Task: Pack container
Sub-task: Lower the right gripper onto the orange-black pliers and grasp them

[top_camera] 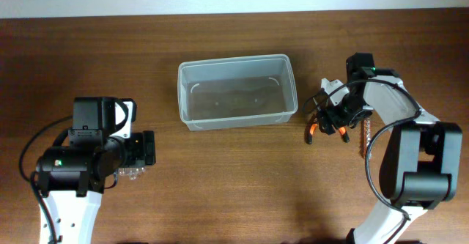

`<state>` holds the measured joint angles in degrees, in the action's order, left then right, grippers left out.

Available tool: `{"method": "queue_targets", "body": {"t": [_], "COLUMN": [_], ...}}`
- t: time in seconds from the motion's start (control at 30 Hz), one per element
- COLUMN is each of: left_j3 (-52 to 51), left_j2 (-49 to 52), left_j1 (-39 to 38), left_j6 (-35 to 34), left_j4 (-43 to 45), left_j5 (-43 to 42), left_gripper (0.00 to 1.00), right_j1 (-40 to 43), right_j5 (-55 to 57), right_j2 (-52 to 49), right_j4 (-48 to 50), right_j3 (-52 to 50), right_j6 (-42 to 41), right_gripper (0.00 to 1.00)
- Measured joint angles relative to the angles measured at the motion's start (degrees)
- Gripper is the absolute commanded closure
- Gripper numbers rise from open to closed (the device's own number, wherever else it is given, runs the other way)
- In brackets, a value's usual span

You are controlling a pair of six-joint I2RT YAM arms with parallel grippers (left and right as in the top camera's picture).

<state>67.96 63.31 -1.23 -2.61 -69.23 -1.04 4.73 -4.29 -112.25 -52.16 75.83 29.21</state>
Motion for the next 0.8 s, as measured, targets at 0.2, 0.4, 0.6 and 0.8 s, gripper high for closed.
{"method": "queue_targets", "body": {"t": [0.2,0.4,0.6,0.8], "left_j3": [0.0,0.0,0.0,0.0], "left_j2": [0.0,0.0,0.0,0.0], "left_j1": [0.0,0.0,0.0,0.0], "left_j6": [0.0,0.0,0.0,0.0], "left_j4": [0.1,0.1,0.1,0.1], "left_j5": [0.0,0.0,0.0,0.0], "left_gripper": [0.16,0.16,0.16,0.16], "right_j1": [0.0,0.0,0.0,0.0], "right_j5": [0.9,3.4,4.6,4.7], "right_j2": [-2.2,-2.9,-3.3,-3.4], "right_j4": [1.2,2.0,2.2,2.1], "right_j3": [0.0,0.0,0.4,0.5], "right_j6": [0.2,-0.4,-0.9,-1.7], "right_gripper": [0.14,0.16,0.26,0.51]}}
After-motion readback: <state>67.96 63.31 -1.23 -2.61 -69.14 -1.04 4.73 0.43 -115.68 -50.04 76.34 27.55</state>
